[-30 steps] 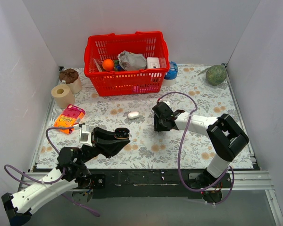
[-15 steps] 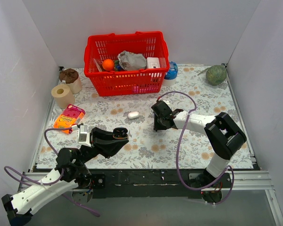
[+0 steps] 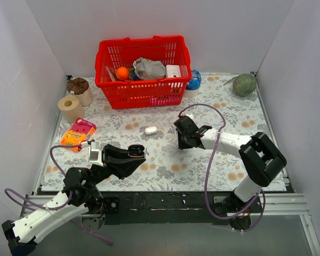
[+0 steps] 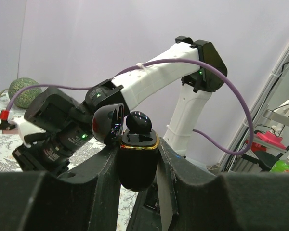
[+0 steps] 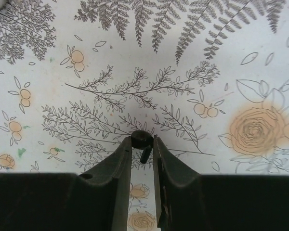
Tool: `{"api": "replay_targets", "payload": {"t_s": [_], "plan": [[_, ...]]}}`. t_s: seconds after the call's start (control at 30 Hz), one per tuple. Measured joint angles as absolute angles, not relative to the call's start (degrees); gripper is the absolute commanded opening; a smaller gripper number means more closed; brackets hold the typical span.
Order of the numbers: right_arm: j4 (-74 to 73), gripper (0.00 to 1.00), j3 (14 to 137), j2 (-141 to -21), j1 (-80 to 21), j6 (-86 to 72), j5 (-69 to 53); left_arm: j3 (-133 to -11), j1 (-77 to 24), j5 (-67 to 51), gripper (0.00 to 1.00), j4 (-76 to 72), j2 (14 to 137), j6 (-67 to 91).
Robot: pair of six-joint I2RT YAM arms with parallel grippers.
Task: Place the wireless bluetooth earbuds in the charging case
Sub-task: Pick up the earbud from the center of the board, then place the earbud in the charging case.
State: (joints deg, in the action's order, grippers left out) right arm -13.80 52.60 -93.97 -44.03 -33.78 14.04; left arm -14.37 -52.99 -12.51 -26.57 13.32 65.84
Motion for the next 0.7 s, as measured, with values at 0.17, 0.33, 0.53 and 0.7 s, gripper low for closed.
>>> {"api": "replay_targets", "payload": {"t_s": [0.17,0.33,0.53,0.7], "plan": [[-15.2,0.01,52.58,-86.46,-44.05,-30.33,16.58,-14.37,-52.99,-12.45,0.0,-27.16,14.63,65.58],[-13.02,0.01,52.6,-74.7,-44.38,-26.39,16.6,-14.37,-52.99,-11.94,0.0,-28.38,16.71,64.6],[-8.88,0.01,54.08,-60.14,-44.66,-20.27,12.47,-15.49,-52.99,-9.58,0.0,-33.04,21.71,60.75],[-6.24,0.01,57.91,-53.54,-44.66,-16.08,5.65,-18.33,-52.99,-8.62,0.0,-39.88,29.95,57.01]]}}
